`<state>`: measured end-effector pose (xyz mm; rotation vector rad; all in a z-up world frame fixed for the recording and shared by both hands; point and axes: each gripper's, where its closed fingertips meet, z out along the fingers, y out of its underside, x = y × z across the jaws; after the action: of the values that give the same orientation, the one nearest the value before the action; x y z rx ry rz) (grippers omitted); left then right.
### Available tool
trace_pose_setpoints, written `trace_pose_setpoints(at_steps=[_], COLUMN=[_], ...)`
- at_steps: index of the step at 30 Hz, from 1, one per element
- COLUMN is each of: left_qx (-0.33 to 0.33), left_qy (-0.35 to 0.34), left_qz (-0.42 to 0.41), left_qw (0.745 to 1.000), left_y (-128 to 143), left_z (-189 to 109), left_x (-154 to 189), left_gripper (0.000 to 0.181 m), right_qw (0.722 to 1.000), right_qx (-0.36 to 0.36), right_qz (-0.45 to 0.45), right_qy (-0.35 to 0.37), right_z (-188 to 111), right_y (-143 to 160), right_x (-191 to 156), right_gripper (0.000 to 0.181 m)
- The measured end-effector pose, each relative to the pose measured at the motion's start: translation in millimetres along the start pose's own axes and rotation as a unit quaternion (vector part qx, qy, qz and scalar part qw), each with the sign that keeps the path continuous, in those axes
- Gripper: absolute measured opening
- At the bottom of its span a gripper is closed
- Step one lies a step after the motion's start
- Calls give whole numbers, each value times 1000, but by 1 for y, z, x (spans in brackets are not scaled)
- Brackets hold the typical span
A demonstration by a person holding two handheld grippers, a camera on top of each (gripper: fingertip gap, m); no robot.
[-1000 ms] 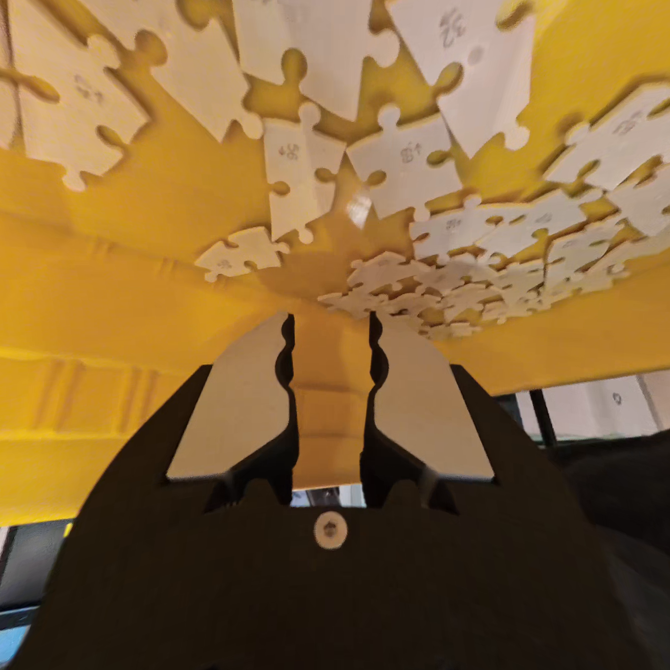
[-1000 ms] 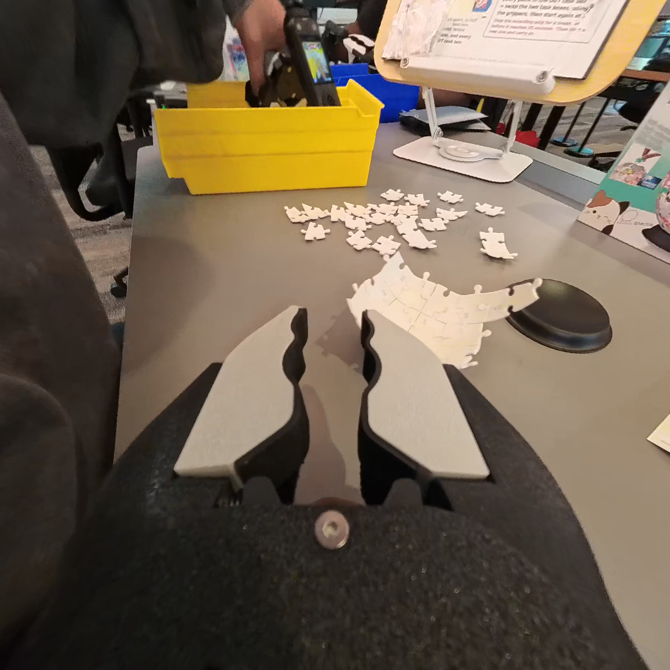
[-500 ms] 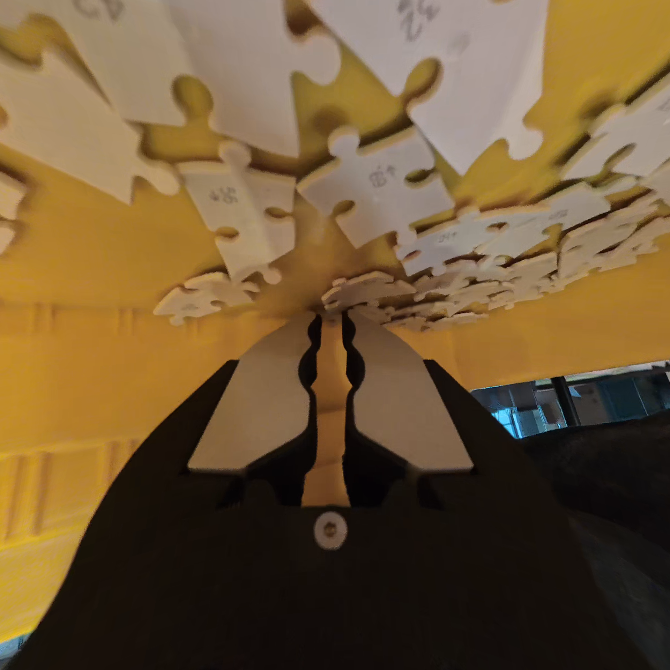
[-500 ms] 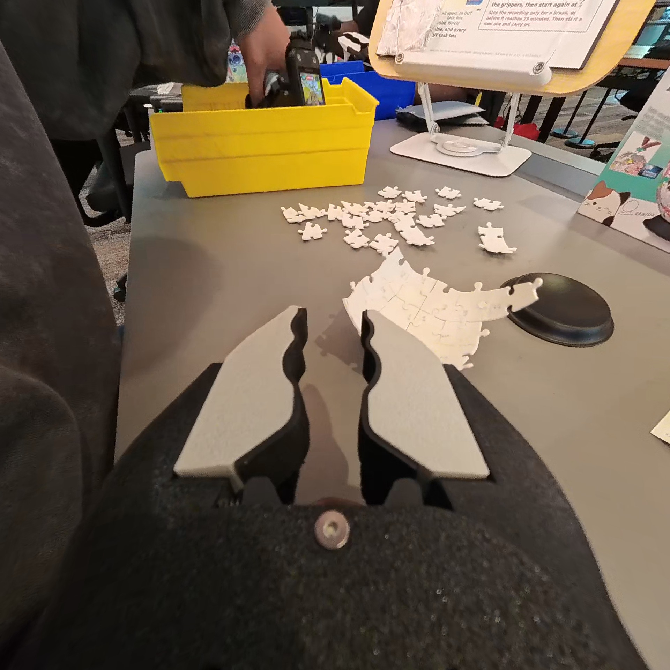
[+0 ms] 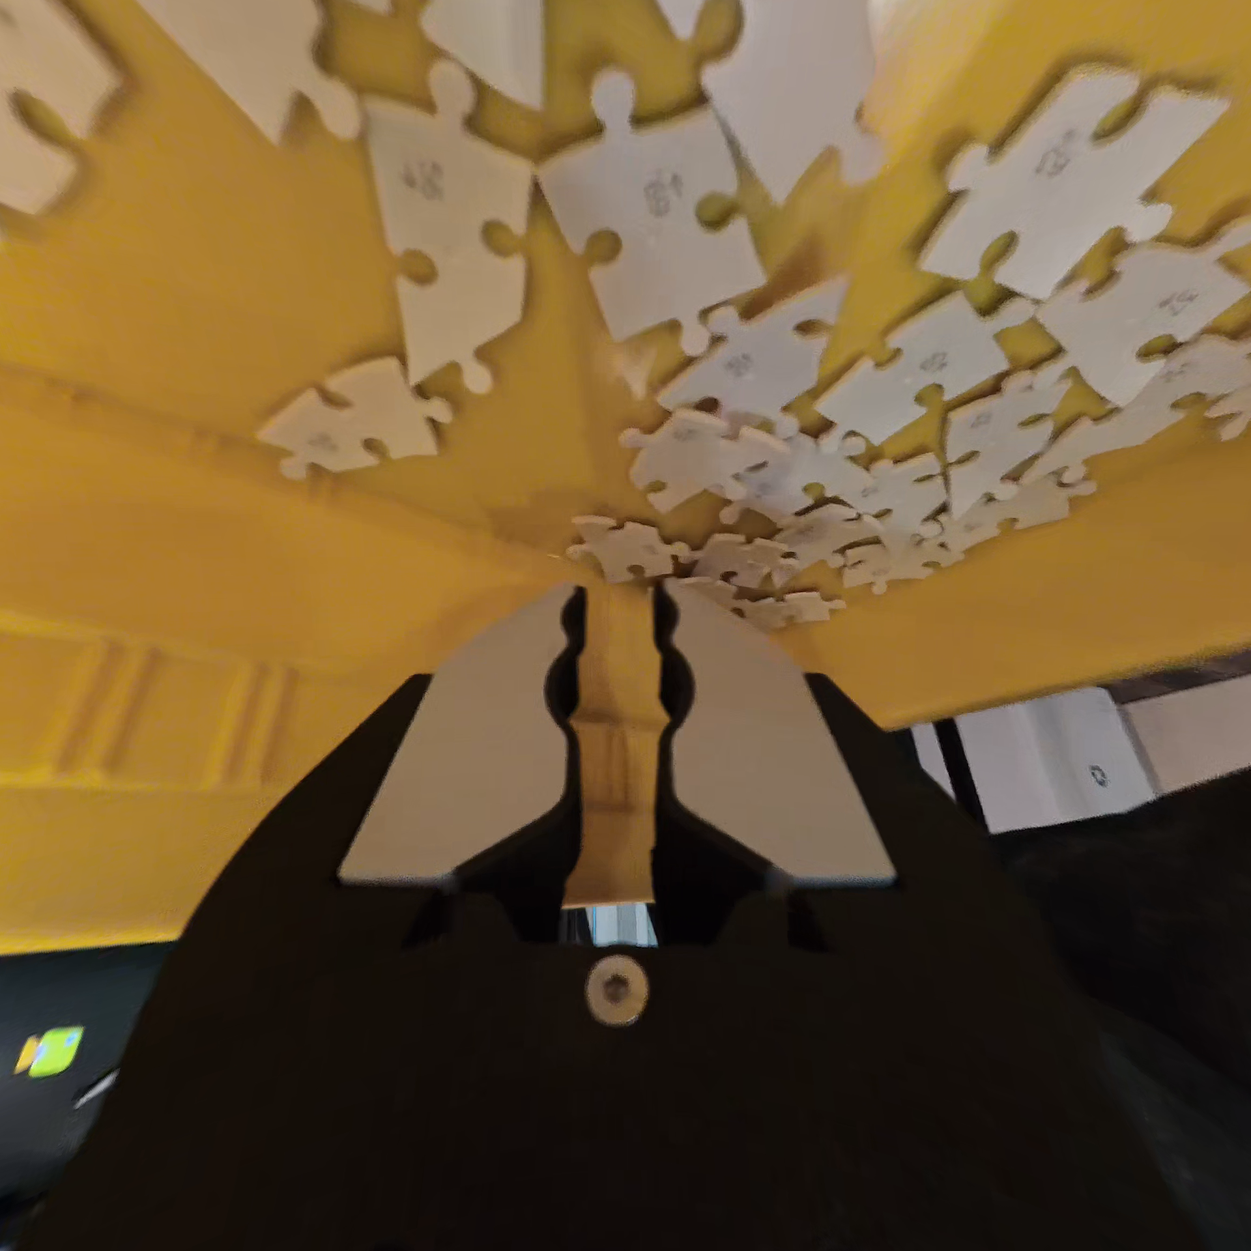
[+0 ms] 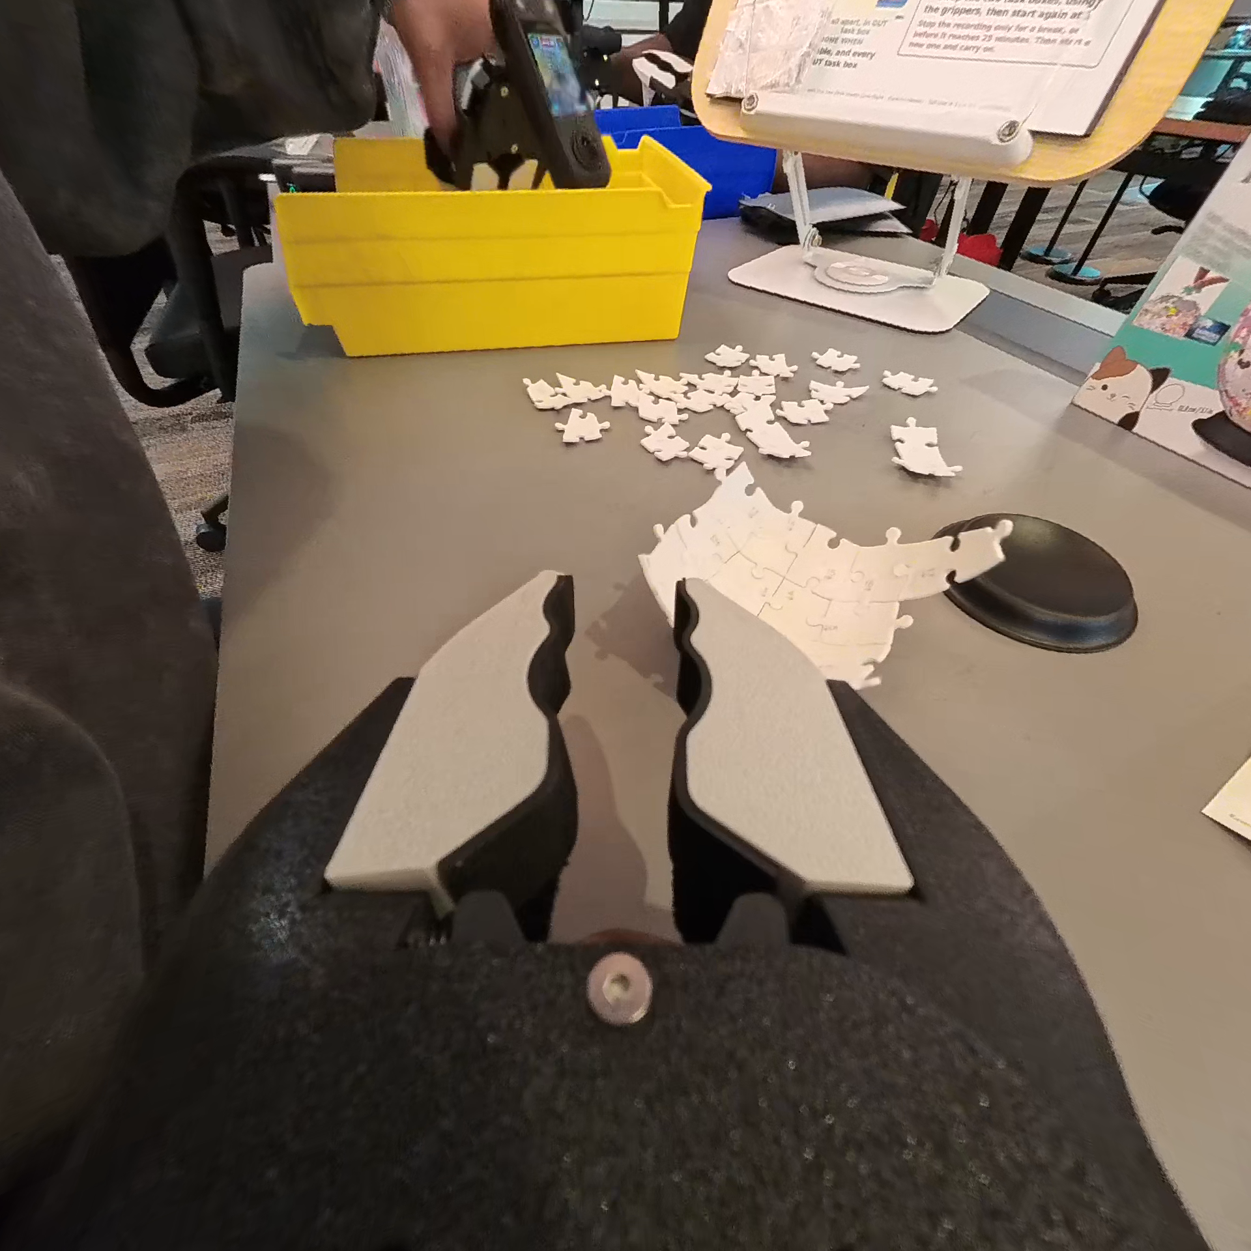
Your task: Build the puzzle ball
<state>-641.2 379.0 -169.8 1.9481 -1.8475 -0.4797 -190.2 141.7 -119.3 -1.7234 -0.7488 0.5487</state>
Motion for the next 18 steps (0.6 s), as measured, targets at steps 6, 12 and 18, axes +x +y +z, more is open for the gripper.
trace_pose_setpoints(at_steps=[6,12,18], left_qx=[-8,-67,-73], left_qy=[-30,-27,-17], left_qz=[-2,12,8], left_qw=[1000,997,997], left_y=[-4,1,4], left_z=[12,24,26], left_x=[-1,2,7], left_gripper=[43,41,37], right_qw=[1000,1000,1000], right_qx=[-8,-4,-5], right_qz=[-6,-3,-3], right_qy=[-1,-2,-2], right_z=[2,1,1], right_y=[2,1,1], right_x=[-2,-1,-2], right_gripper=[28,28,28])
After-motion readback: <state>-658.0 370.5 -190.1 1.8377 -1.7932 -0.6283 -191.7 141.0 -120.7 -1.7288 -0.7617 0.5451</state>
